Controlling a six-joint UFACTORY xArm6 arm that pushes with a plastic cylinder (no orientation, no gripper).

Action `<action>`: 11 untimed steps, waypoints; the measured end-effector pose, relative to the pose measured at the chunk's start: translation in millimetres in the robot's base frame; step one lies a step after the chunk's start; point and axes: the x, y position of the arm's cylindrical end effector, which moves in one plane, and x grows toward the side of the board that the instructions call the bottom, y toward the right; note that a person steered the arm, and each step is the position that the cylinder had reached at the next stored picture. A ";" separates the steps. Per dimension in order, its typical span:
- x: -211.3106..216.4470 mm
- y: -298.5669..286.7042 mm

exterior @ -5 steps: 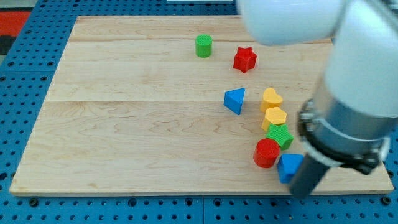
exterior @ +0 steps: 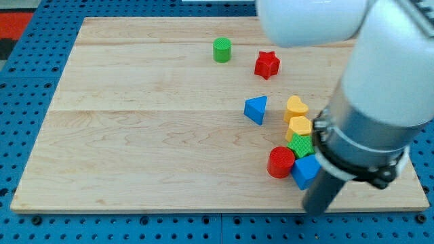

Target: Push the blue triangle towards the down

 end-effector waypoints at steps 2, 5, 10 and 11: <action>-18.7 -110.8; -127.9 -145.1; -187.6 -40.0; -169.6 -37.1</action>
